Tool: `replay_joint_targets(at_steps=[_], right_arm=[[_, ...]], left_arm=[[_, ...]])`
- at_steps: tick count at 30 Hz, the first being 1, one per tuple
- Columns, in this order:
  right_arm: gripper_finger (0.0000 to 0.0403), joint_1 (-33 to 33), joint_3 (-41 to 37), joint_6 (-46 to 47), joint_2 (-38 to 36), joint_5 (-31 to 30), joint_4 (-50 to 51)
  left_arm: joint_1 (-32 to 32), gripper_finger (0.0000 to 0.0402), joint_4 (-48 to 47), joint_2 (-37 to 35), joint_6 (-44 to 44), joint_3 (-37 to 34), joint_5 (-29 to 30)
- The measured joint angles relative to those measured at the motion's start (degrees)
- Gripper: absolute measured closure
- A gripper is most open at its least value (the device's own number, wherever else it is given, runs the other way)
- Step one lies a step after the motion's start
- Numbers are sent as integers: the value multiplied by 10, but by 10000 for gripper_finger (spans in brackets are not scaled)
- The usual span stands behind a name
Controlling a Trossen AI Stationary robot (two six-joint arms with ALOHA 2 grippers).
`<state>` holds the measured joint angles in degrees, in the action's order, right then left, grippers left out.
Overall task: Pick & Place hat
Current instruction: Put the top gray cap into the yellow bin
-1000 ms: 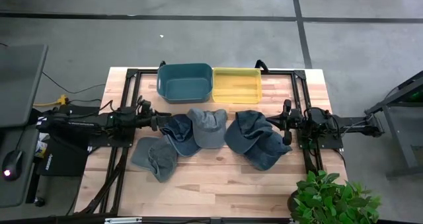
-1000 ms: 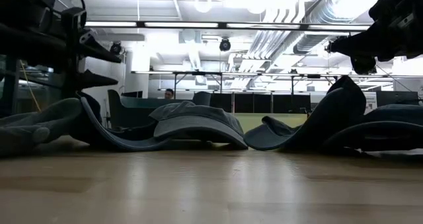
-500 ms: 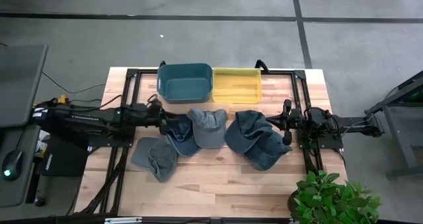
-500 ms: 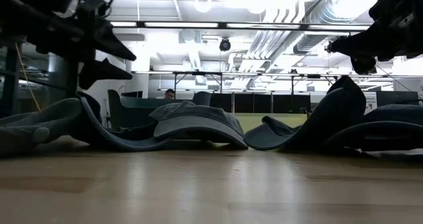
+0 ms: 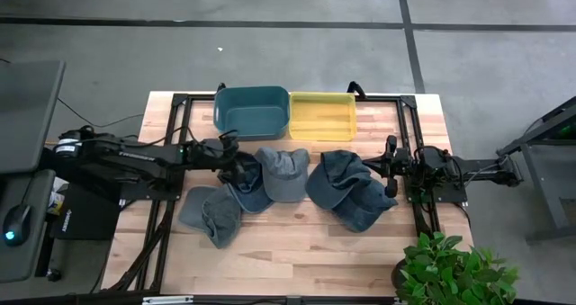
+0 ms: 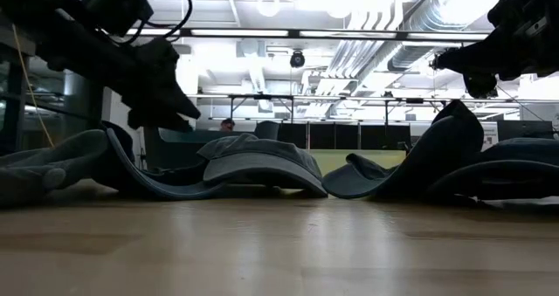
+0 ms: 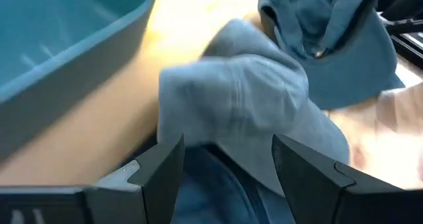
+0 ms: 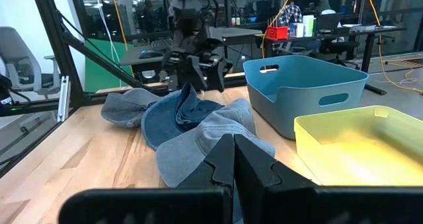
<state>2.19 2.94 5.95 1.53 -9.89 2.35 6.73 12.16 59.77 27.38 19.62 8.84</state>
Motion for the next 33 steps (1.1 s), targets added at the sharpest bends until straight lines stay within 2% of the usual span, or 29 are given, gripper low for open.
replay_joint_targets(at_steps=[5,13,19,27,33], right_arm=[[402,0,0,0,0,0,0],[402,0,0,0,0,0,0],[402,0,0,0,0,0,0],[402,0,0,0,0,0,0],[402,0,0,0,0,0,0]], left_arm=[[9,175,35,21,-81,0,12],[8,175,44,51,-108,0,26],[8,175,51,73,-107,0,79],[8,175,92,121,-91,0,52],[8,175,104,147,-91,0,69]])
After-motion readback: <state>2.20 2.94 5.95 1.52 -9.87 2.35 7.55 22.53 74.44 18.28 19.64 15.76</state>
